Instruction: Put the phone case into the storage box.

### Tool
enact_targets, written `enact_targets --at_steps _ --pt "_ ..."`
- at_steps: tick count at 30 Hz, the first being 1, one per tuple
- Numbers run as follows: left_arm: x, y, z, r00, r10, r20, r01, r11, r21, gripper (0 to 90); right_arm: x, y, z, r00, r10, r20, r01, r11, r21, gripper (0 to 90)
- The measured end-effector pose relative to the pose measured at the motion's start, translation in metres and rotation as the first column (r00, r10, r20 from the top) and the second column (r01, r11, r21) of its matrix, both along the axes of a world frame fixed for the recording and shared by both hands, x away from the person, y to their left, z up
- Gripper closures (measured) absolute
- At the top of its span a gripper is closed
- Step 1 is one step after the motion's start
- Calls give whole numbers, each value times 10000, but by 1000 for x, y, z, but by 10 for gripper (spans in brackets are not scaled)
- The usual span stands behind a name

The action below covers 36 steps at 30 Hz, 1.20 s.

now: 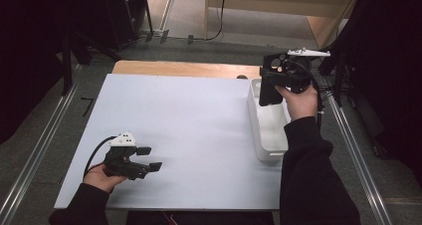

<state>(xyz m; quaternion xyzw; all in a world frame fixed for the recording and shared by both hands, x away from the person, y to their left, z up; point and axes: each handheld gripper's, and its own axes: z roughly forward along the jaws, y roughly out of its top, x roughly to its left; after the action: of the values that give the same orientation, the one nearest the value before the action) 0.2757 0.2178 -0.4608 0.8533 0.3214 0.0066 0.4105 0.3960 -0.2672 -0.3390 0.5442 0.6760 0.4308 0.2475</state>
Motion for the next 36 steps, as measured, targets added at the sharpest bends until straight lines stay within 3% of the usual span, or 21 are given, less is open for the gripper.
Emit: enact_targets --at_steps 5,14,23,26,36 --pt "0 0 0 10000 20 31 -21 10000 26 251 10 -4 4 9998 -87 165 82 9994 330 127" --pt "0 0 0 10000 6 -14 -6 10000 7 251 30 -4 12 9992 -395 84 394 9992 86 127" --pt "0 -1 0 10000 -35 50 36 10000 -24 251 55 -6 2 9972 -746 -11 745 9948 700 127" --pt "0 -1 0 10000 -51 68 51 10000 -10 250 63 -5 -2 9944 -1049 127 1043 9939 369 127" --pt "0 -2 0 9999 -106 56 106 9999 27 251 77 -3 -12 9889 -1477 189 1474 9890 155 127"
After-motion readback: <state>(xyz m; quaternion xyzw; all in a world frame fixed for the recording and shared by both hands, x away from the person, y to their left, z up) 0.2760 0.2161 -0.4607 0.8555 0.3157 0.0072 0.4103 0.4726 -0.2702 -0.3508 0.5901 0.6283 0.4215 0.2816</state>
